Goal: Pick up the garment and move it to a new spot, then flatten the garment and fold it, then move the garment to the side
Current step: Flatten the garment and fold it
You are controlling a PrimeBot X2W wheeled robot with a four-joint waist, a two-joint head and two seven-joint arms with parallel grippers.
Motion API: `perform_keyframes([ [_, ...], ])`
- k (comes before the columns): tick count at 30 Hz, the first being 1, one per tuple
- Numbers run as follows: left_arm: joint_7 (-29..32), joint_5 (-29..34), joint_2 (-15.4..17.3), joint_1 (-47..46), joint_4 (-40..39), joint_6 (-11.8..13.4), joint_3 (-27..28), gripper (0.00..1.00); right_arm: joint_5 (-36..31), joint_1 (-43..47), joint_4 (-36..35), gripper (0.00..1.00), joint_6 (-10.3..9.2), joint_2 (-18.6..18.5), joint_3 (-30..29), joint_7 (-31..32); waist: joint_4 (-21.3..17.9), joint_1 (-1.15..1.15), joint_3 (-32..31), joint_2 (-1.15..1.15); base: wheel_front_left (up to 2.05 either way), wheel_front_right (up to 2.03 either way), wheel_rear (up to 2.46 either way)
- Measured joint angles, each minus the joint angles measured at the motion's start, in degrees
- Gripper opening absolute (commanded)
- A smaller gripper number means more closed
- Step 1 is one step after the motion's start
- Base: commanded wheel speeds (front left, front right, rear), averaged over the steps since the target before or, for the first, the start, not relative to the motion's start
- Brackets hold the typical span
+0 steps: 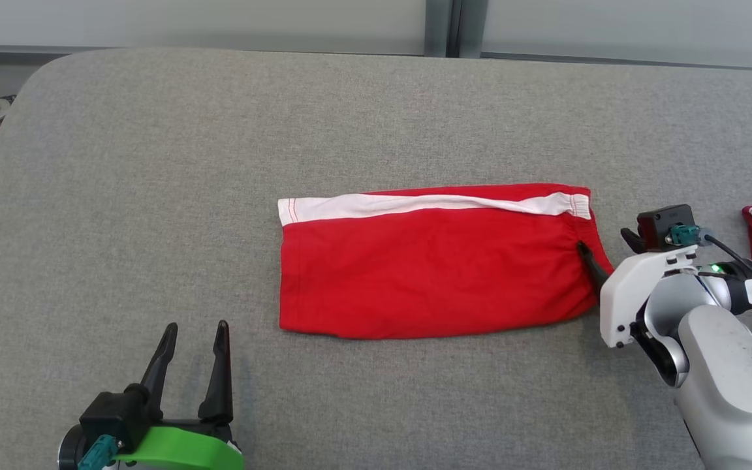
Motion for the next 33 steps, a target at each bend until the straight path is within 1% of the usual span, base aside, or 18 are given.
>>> perform_keyframes([
  [5, 0.0, 0.8, -1.0, -0.6, 0.6, -0.7, 0.6, 1.0, 1.6, -1.7, 4.0, 1.0, 0.0, -0.4, 1.0, -0.5, 0.7, 0.0, 0.9, 0.0, 0.0, 0.0, 0.0],
  [8, 0.0, 1.0, -1.3, -0.9, 0.9, -0.9, 0.9, 1.0, 3.8, -2.6, 6.5, 1.0, 0.0, 0.1, 1.2, -0.4, 0.9, 0.0, 1.1, 0.0, 0.0, 0.0, 0.0],
  [12, 0.0, 1.3, -1.6, -1.3, 1.2, -1.0, 0.9, 1.0, 9.5, -3.4, 9.1, 1.0, -0.04, 1.0, 2.7, 1.1, 1.0, 0.0, 0.9, 0.0, 0.0, 0.0, 0.0],
  [13, 0.0, 1.3, -1.6, -1.3, 1.4, -1.0, 0.8, 1.0, 11.4, -3.6, 9.5, 0.78, -0.07, 1.1, 3.3, 1.6, 1.0, 0.0, 0.8, 0.0, 0.0, 0.0, 0.0],
  [14, 0.0, 1.3, -1.7, -1.3, 1.6, -1.2, 0.7, 1.0, 13.7, -3.7, 9.4, 0.25, -0.07, 1.2, 4.1, 1.9, 1.1, 0.0, 0.7, 0.0, 0.0, 0.0, 0.0],
  [15, 0.0, 1.4, -1.7, -1.3, 1.7, -1.2, 0.6, 1.0, 16.4, -3.7, 9.4, 0.0, -0.07, 1.2, 4.5, 2.0, 1.1, 0.0, 0.6, 0.0, 0.0, 0.0, 0.0],
  [18, 0.0, 1.4, -1.8, -1.3, 1.8, -1.2, 0.8, 1.0, 23.9, -3.6, 8.3, 0.0, -0.04, 0.3, 6.1, 2.9, 1.0, 0.0, 0.1, 0.0, 0.0, 0.0, 0.0],
  [20, 0.0, 1.4, -1.9, -1.3, 1.7, -1.2, 1.1, 1.0, 28.5, -3.3, 7.0, 0.0, -0.04, -1.1, 6.5, 4.1, 0.7, 0.0, 0.0, 0.0, 0.0, 0.0, 0.0],
  [22, 0.0, 1.4, -1.9, -1.2, 1.5, -1.2, 1.3, 1.0, 32.6, -3.1, 5.1, 0.0, -0.03, -3.9, 6.8, 5.6, 0.3, 0.0, -0.2, 0.0, 0.0, 0.0, 0.0],
  [26, 0.0, 1.4, -2.1, -1.1, 1.5, -1.3, 1.6, 1.0, 38.6, -1.8, 2.7, 0.0, -0.03, -11.1, 5.2, 8.7, -0.4, 0.0, -0.6, 0.0, 0.0, 0.0, 0.0],
  [30, 0.0, 1.3, -2.3, -0.9, 1.4, -1.3, 1.4, 1.0, 41.8, 0.4, 2.4, 0.0, -0.04, -17.5, 2.1, 12.0, -0.9, 0.0, -1.1, 0.0, 0.0, 0.0, 0.0],
  [33, 0.0, 1.3, -2.4, -0.5, 1.3, -1.3, 1.4, 1.0, 43.0, 2.5, 2.1, 0.0, -0.05, -21.0, -0.7, 13.5, -1.2, 0.0, -1.5, 0.0, 0.0, 0.0, 0.0],
])
